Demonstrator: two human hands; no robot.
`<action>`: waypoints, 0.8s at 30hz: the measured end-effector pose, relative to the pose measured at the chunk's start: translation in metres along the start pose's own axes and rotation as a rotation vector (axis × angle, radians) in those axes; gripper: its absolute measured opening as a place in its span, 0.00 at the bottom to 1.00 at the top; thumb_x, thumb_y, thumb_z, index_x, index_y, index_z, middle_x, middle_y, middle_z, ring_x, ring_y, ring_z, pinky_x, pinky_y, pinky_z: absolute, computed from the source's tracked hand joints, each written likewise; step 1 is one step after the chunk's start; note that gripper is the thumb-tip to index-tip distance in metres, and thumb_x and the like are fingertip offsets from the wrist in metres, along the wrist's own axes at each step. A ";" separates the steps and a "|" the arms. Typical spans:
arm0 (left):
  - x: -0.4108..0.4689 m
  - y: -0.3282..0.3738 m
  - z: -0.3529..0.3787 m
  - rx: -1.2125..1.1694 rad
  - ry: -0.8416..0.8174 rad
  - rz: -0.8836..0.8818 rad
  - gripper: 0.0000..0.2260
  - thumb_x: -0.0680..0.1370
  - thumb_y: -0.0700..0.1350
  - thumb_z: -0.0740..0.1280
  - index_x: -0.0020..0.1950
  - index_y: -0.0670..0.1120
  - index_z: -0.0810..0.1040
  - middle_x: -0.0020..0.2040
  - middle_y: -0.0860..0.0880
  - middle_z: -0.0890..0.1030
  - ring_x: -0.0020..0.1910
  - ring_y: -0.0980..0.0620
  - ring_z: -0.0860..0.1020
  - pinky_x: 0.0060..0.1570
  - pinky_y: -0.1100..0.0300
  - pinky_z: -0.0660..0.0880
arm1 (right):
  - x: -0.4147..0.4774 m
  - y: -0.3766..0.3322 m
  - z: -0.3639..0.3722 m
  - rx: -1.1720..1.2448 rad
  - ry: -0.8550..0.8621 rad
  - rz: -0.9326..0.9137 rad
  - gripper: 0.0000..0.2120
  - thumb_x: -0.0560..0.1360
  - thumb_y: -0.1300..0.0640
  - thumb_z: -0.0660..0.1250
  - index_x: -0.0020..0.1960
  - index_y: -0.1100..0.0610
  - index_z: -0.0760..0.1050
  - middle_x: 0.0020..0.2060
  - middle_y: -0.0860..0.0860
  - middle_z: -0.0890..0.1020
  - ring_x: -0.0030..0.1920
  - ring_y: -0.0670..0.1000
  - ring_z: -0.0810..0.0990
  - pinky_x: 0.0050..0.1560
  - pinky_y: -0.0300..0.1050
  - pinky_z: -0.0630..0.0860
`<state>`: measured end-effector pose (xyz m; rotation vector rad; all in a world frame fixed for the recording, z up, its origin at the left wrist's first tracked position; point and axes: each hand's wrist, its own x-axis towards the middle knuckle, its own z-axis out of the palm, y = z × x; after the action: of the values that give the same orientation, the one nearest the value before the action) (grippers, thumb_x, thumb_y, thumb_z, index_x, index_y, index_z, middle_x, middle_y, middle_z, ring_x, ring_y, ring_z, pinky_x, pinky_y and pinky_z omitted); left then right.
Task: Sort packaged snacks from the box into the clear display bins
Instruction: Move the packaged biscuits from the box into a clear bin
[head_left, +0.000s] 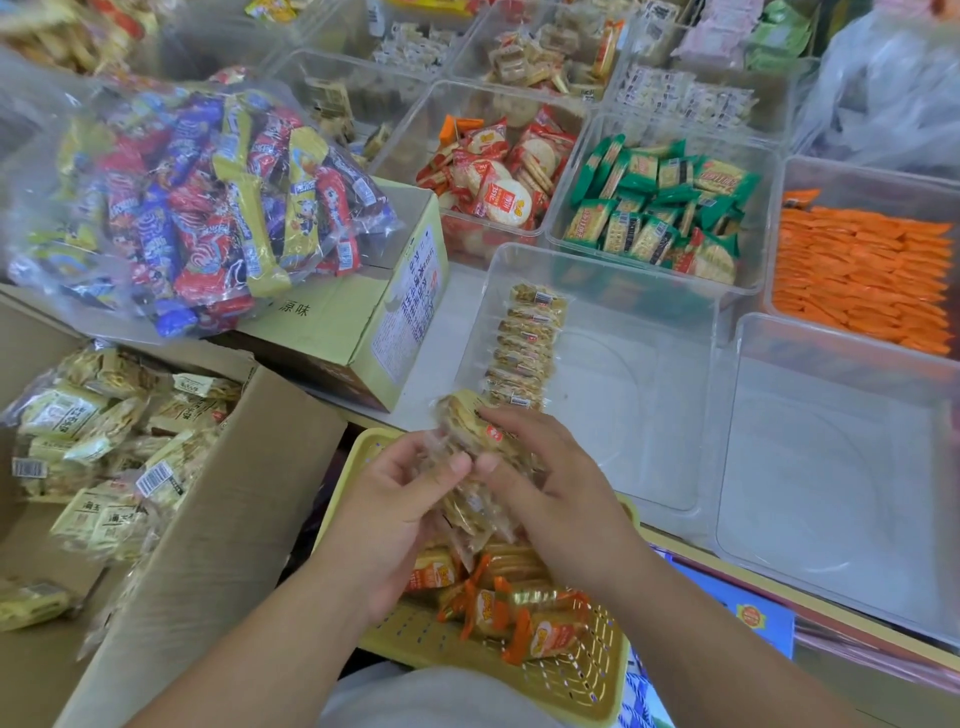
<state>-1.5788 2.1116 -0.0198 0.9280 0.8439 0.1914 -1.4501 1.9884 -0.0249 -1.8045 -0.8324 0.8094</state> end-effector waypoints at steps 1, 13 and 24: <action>0.001 -0.001 0.000 0.001 0.009 -0.006 0.18 0.65 0.49 0.82 0.52 0.47 0.85 0.50 0.43 0.86 0.45 0.46 0.85 0.39 0.53 0.82 | 0.000 0.000 -0.002 0.080 0.007 0.039 0.16 0.80 0.42 0.65 0.68 0.36 0.75 0.64 0.34 0.75 0.65 0.33 0.72 0.56 0.26 0.71; 0.012 -0.005 -0.017 -0.097 0.106 0.017 0.20 0.72 0.44 0.73 0.64 0.45 0.81 0.58 0.40 0.85 0.51 0.45 0.86 0.41 0.52 0.83 | 0.047 0.076 -0.094 0.054 0.126 0.389 0.06 0.82 0.44 0.64 0.52 0.37 0.80 0.52 0.45 0.82 0.56 0.55 0.81 0.64 0.61 0.76; 0.011 -0.006 -0.026 -0.094 0.163 0.055 0.11 0.76 0.41 0.69 0.58 0.43 0.81 0.60 0.43 0.85 0.57 0.42 0.85 0.50 0.47 0.79 | 0.084 0.144 -0.075 -0.256 -0.387 0.663 0.18 0.85 0.47 0.57 0.74 0.44 0.69 0.71 0.48 0.71 0.67 0.57 0.74 0.51 0.50 0.80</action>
<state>-1.5912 2.1296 -0.0384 0.8557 0.9516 0.3553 -1.3160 1.9763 -0.1490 -2.2259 -0.5840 1.5731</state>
